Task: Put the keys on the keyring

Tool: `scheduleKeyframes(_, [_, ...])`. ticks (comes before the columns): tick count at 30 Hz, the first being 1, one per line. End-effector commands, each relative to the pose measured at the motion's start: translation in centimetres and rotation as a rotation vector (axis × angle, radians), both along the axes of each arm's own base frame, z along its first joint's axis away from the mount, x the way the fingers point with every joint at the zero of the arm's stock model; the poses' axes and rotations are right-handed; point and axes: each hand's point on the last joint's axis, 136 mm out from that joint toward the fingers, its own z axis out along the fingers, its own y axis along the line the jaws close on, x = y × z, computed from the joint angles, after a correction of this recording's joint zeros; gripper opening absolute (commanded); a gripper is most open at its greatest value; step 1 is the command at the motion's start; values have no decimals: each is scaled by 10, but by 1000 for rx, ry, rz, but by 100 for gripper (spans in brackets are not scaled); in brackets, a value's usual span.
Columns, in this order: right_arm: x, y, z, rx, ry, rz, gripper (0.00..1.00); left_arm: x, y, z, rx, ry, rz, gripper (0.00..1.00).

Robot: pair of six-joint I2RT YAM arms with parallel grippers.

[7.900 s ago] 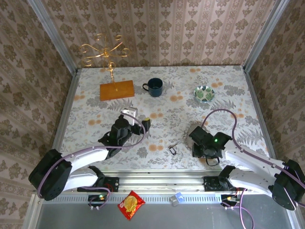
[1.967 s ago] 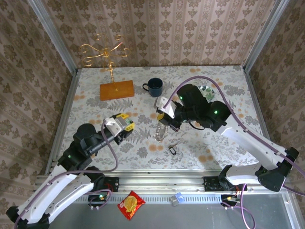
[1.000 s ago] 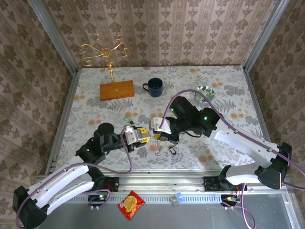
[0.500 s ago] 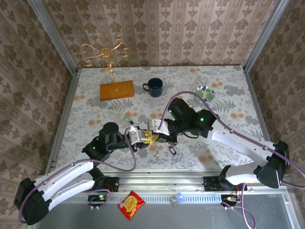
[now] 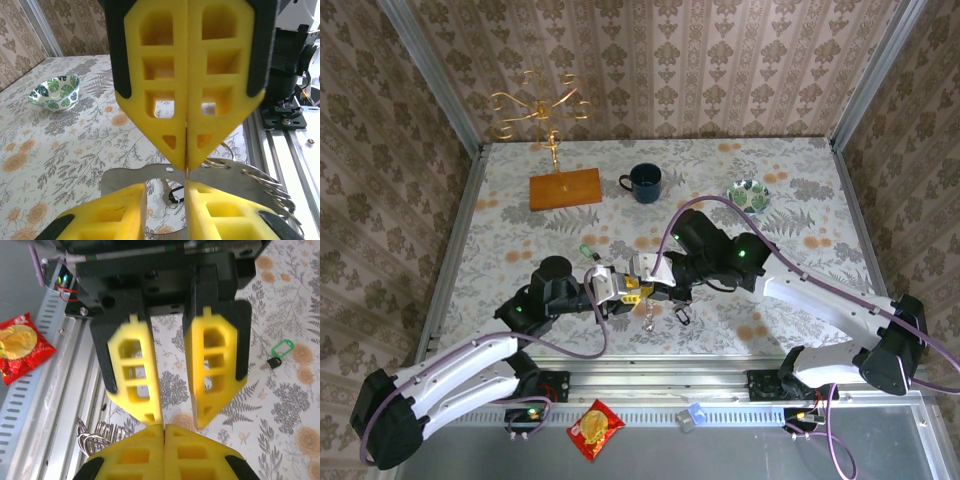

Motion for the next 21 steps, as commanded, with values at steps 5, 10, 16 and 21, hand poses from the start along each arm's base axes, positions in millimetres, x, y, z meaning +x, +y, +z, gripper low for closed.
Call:
scheduleKeyframes(5, [-3,2,7,25,-45,13,0,-9,-3,5,-30,-6,-43,25])
scheduleKeyframes(10, [-3,10,9,43,-64,13,0,-16,-7,4,-35,18,-86,23])
scheduleKeyframes(16, [-5,13,7,46,-56,16,0,-17,-8,4,-39,18,-94,20])
scheduleKeyframes(21, [-6,14,0,27,-39,21,0,-18,-9,6,-55,13,-94,15])
